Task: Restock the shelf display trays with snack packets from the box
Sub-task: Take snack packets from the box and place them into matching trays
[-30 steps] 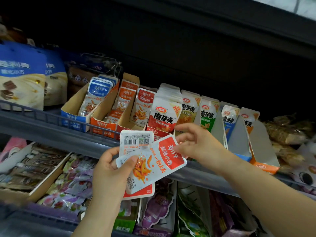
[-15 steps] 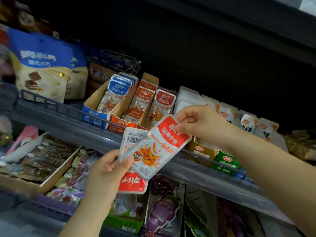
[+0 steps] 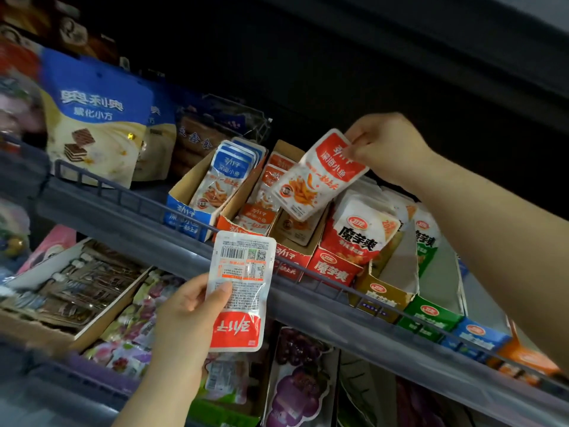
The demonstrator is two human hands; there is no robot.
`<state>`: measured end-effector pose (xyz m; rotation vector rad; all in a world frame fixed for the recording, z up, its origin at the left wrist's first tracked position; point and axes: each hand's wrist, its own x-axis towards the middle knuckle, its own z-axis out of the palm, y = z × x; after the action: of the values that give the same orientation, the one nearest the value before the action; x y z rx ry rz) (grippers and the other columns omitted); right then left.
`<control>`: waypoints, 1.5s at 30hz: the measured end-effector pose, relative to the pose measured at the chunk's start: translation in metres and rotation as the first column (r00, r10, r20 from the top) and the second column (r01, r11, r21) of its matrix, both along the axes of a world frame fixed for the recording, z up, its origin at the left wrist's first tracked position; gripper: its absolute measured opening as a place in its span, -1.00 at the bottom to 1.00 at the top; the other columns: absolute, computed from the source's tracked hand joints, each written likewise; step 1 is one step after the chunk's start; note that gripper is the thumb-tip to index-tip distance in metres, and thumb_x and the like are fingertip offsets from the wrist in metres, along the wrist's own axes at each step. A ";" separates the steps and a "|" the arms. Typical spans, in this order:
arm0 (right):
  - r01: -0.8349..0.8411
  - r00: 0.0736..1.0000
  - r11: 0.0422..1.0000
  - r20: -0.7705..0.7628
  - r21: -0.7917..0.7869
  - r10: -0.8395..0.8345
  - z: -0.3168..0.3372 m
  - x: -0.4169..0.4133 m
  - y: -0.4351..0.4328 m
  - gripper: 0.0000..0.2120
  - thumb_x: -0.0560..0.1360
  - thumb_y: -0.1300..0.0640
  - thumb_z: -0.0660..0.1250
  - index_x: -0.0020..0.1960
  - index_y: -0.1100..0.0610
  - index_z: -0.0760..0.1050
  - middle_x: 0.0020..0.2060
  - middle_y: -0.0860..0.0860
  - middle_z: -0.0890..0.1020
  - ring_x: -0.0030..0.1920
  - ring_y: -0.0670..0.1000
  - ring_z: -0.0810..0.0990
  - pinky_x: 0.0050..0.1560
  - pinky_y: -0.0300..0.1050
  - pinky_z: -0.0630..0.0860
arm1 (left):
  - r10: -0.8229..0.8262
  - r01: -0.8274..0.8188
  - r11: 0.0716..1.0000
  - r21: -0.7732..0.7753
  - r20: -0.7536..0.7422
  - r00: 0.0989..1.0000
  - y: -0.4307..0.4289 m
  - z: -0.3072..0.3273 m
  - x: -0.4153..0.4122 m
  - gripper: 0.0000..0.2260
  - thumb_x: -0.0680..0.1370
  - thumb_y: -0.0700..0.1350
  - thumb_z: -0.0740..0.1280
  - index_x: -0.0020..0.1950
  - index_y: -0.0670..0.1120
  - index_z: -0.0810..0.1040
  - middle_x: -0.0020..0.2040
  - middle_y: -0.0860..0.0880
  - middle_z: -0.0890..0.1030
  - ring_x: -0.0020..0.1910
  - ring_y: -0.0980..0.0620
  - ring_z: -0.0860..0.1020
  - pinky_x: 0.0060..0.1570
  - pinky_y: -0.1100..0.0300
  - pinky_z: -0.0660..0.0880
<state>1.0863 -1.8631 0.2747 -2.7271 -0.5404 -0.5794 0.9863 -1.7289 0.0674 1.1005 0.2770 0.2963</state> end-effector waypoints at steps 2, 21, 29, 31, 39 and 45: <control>0.067 0.997 0.993 -0.034 -0.100 -0.070 -0.001 0.015 0.006 -0.79 0.52 0.21 0.26 0.15 0.13 0.50 0.07 0.04 0.55 -0.01 -0.07 0.48 -0.08 -0.21 0.43 | 0.003 -0.003 1.000 0.023 0.004 1.000 0.001 0.000 0.001 -0.86 0.49 -0.14 0.30 -0.20 0.11 0.49 -0.28 0.06 0.61 -0.36 0.09 0.57 -0.55 0.32 0.43; 0.068 0.965 0.978 -0.237 -0.200 -0.116 -0.003 0.066 0.009 -0.76 0.50 0.23 0.29 0.16 0.18 0.48 0.10 0.08 0.54 0.02 -0.05 0.48 -0.01 -0.20 0.38 | -0.083 0.086 0.992 -0.093 0.030 0.996 -0.002 0.002 0.011 -0.86 0.47 -0.21 0.32 -0.20 0.04 0.57 -0.38 0.07 0.66 -0.46 0.11 0.62 -0.56 0.31 0.49; 0.055 0.923 0.959 -0.353 -0.278 -0.155 -0.028 0.086 0.014 -0.95 0.46 0.28 0.31 -0.09 0.17 0.51 -0.11 0.05 0.57 -0.05 0.01 0.56 -0.14 -0.21 0.46 | -0.070 0.071 0.995 -0.076 0.014 0.997 0.002 0.000 0.017 -0.88 0.45 -0.20 0.33 -0.18 0.03 0.57 -0.37 0.08 0.67 -0.45 0.11 0.62 -0.58 0.35 0.46; 0.067 0.925 0.953 -0.339 -0.294 -0.170 -0.031 0.091 0.016 -0.91 0.46 0.29 0.30 -0.04 0.23 0.52 0.02 0.13 0.58 0.09 0.08 0.55 -0.02 -0.15 0.45 | -0.081 0.082 0.994 -0.077 0.014 0.997 0.001 0.000 0.018 -0.87 0.45 -0.21 0.33 -0.18 0.02 0.58 -0.36 0.06 0.67 -0.43 0.10 0.63 -0.57 0.33 0.47; 0.095 0.949 0.960 -0.267 -0.264 -0.168 -0.035 0.103 0.010 -0.95 0.47 0.26 0.30 -0.07 0.16 0.49 0.06 0.13 0.57 0.10 0.09 0.53 0.03 -0.10 0.44 | -0.097 0.097 0.993 -0.066 -0.006 0.995 -0.006 0.004 0.020 -0.84 0.46 -0.24 0.32 -0.22 0.02 0.56 -0.39 0.08 0.66 -0.45 0.12 0.62 -0.57 0.33 0.48; 0.123 0.947 0.961 -0.262 -0.249 -0.189 -0.032 0.102 0.003 -0.76 0.48 0.20 0.31 0.13 0.19 0.47 0.11 0.13 0.54 0.12 0.09 0.51 0.05 -0.10 0.43 | -0.099 0.098 0.994 -0.054 -0.004 0.995 -0.007 0.003 0.020 -0.84 0.46 -0.25 0.31 -0.20 0.02 0.57 -0.37 0.05 0.67 -0.43 0.10 0.63 -0.53 0.31 0.52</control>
<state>1.1882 -1.8599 0.2429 -3.0213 -0.3375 -0.1593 1.0063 -1.7364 0.0708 1.0585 0.2345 0.1961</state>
